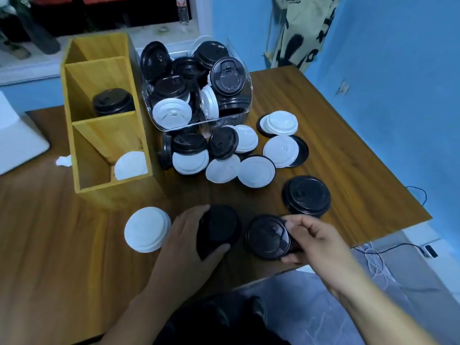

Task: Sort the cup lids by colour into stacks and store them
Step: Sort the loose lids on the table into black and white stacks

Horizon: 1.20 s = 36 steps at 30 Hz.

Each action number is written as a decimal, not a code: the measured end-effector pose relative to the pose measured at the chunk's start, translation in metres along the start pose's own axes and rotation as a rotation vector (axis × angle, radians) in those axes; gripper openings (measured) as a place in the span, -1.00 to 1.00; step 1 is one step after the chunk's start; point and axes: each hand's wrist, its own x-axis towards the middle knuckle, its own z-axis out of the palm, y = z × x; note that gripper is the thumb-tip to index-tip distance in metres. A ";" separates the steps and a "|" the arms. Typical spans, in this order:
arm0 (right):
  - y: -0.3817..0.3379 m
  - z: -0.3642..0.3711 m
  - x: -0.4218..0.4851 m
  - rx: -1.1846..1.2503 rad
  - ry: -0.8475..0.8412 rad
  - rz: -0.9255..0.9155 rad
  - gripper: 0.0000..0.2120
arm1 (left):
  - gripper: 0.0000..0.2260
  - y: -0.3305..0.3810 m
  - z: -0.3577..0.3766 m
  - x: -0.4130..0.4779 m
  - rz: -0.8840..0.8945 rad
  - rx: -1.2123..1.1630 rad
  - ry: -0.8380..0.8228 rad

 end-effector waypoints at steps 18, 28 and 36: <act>0.002 0.009 -0.005 -1.212 -0.107 -0.622 -0.25 | -0.25 0.012 -0.006 -0.013 0.060 0.038 0.070; 0.015 0.004 0.001 -1.056 -0.039 -0.696 -0.33 | -0.21 0.009 -0.007 -0.014 0.075 0.035 0.034; 0.011 -0.006 0.005 -0.905 -0.086 -0.775 -0.37 | -0.15 0.007 -0.003 -0.011 0.044 -0.006 0.052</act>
